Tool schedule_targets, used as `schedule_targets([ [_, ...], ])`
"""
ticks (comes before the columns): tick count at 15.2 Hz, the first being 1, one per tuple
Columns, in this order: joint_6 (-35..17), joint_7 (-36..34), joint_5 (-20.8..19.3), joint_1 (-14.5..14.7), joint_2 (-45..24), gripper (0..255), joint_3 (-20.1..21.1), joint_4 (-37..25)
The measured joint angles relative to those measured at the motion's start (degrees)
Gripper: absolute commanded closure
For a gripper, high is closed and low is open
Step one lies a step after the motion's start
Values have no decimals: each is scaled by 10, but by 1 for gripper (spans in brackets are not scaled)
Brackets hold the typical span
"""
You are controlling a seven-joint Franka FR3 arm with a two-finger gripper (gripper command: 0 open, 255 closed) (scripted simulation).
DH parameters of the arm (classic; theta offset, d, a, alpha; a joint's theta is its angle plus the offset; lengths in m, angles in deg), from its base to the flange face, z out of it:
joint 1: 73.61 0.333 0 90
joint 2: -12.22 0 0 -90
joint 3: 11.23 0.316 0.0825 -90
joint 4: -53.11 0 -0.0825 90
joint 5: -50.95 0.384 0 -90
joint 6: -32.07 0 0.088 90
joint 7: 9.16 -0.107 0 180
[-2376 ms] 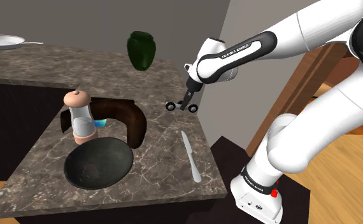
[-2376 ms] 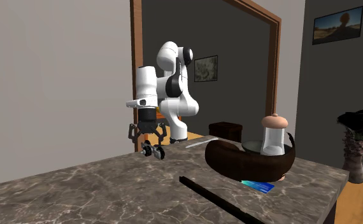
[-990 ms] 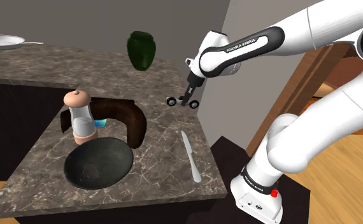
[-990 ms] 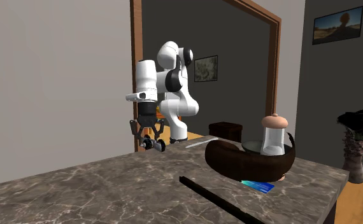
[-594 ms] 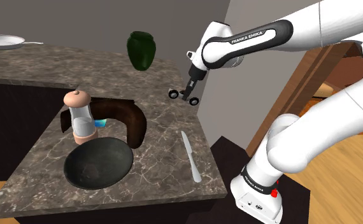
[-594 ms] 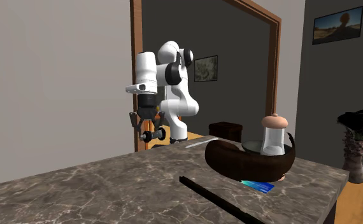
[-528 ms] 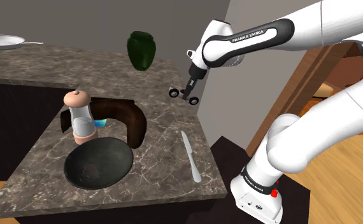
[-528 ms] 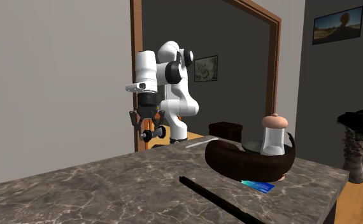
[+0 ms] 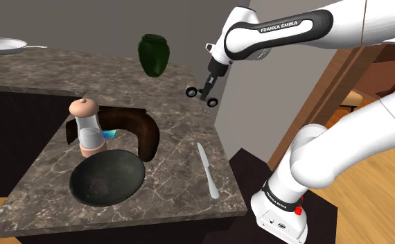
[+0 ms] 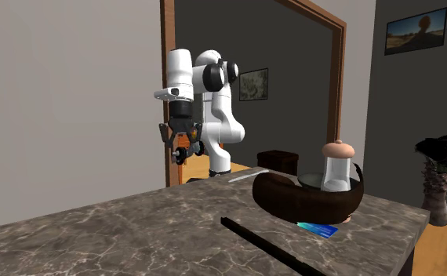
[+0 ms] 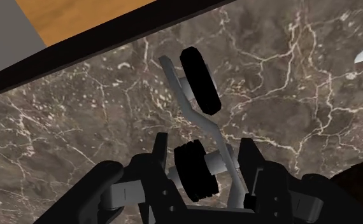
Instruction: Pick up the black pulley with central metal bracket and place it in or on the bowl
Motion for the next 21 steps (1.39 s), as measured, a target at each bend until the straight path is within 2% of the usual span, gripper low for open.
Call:
schedule_targets([
  [2,15,-2,0,0,3,255,1,-12],
  [5,19,-33,4,10,15,255,26,-5],
  [13,14,-154,28,53,28,255,123,8],
  [21,1,-274,47,93,-15,255,219,-28],
])
